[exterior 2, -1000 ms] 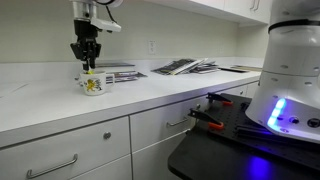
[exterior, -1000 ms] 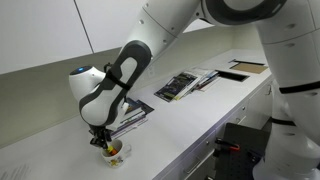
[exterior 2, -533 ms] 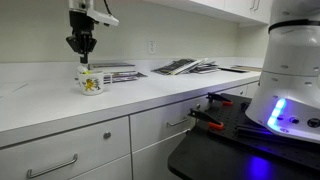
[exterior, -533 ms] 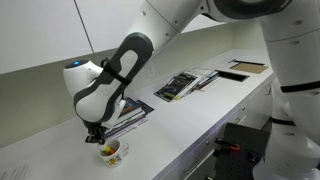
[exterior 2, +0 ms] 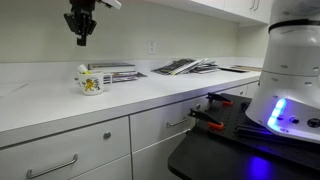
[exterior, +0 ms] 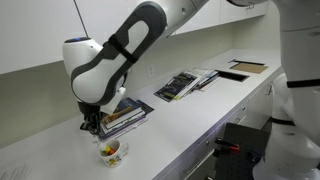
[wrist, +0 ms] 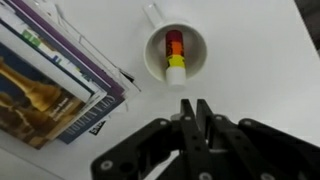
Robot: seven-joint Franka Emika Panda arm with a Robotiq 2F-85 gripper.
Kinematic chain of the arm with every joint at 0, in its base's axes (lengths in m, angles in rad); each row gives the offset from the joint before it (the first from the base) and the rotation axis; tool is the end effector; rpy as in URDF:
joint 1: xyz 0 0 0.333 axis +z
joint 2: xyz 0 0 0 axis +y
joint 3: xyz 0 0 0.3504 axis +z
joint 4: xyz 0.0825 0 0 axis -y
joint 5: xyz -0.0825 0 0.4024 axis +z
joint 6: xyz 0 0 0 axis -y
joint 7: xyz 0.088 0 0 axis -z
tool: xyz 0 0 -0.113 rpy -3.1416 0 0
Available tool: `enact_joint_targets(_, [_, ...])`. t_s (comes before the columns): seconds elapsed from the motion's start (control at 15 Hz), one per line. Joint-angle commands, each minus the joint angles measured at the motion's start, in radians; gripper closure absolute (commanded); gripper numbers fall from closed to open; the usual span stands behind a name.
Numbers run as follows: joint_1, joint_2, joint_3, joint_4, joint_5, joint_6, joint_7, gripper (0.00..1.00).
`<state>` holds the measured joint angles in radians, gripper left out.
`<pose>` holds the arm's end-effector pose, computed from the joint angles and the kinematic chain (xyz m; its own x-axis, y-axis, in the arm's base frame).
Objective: Put the paper glue on the counter
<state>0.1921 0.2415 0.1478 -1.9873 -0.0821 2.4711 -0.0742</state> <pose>0.6098 0.2107 0.3857 0.8658 0.4393 0.2395 0.4414 -0.8960 0.0478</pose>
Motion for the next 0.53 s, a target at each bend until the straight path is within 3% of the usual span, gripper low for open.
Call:
enact_joint_targets(0.0, [-0.013, -0.005, 0.01, -0.027, 0.011, -0.002, -0.028, 0.56])
enact_joint_targets(0.2, [-0.014, 0.019, 0.007, -0.037, 0.003, -0.001, -0.026, 0.55])
enact_joint_targets(0.47, [-0.013, 0.067, -0.004, -0.03, -0.026, -0.006, -0.016, 0.69])
